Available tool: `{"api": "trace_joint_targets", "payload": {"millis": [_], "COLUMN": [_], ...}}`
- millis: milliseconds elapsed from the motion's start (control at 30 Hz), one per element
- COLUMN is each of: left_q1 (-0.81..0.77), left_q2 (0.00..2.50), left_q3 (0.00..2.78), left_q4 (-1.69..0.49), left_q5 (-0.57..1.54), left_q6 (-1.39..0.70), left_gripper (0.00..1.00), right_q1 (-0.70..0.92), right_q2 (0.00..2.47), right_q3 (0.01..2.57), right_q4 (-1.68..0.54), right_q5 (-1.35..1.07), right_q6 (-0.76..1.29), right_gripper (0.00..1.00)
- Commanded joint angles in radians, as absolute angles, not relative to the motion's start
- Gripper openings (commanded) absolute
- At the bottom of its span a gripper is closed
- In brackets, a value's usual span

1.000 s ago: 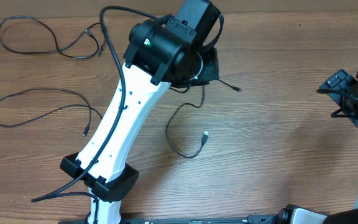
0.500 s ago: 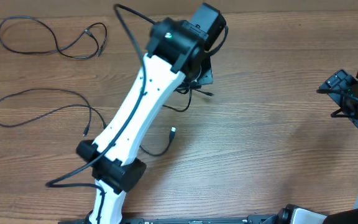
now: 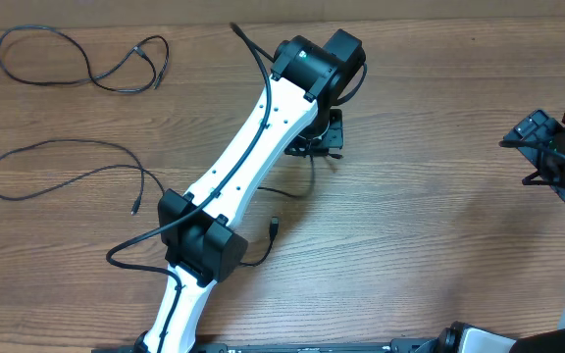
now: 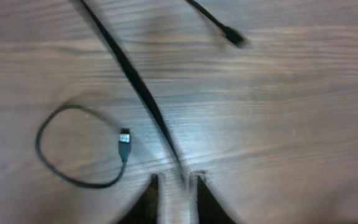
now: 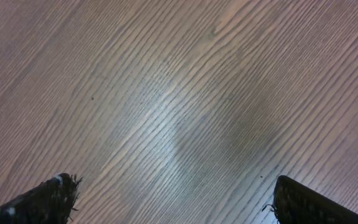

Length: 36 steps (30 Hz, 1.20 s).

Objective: Untangle cables

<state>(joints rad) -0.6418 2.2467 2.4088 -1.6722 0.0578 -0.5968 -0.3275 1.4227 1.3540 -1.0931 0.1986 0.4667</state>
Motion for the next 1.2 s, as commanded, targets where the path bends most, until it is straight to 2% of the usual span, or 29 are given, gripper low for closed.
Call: {"api": "trace_joint_targets", "payload": {"millis": [0, 167, 233, 633, 800, 967, 1167], "left_q1": [-0.648, -0.647, -0.657, -0.761, -0.781, -0.783, -0.792], "left_q2": [2.263, 2.263, 2.263, 2.263, 2.263, 2.263, 2.263], "left_q3": [2.408, 2.405, 2.393, 2.103, 1.991, 1.882, 1.817], "left_q4": [-1.671, -1.69, -1.69, -1.557, -1.459, -1.316, -1.192], "left_q5": [0.146, 0.15, 0.15, 0.15, 0.041, 0.052, -0.001], "left_q6": [-0.416, -0.305, -0.302, -0.294, -0.373, -0.455, -0.542], "left_gripper": [0.44, 0.61, 0.64, 0.65, 0.7, 0.57, 0.58], "right_q1": [-0.332, -0.332, -0.332, -0.332, -0.332, -0.332, -0.332], "right_q2": [1.421, 1.421, 1.421, 1.421, 1.421, 1.421, 1.421], "right_q3": [1.385, 1.385, 1.385, 1.385, 1.385, 1.385, 1.385], "right_q4": [-1.09, -1.09, -1.09, -1.09, -1.09, -1.09, -1.09], "right_q5": [0.208, 0.208, 0.208, 0.208, 0.208, 0.208, 0.208], "right_q6": [0.464, 0.464, 0.464, 0.464, 0.464, 0.464, 0.464], "right_gripper": [1.0, 1.0, 1.0, 1.0, 1.0, 1.0, 1.0]}}
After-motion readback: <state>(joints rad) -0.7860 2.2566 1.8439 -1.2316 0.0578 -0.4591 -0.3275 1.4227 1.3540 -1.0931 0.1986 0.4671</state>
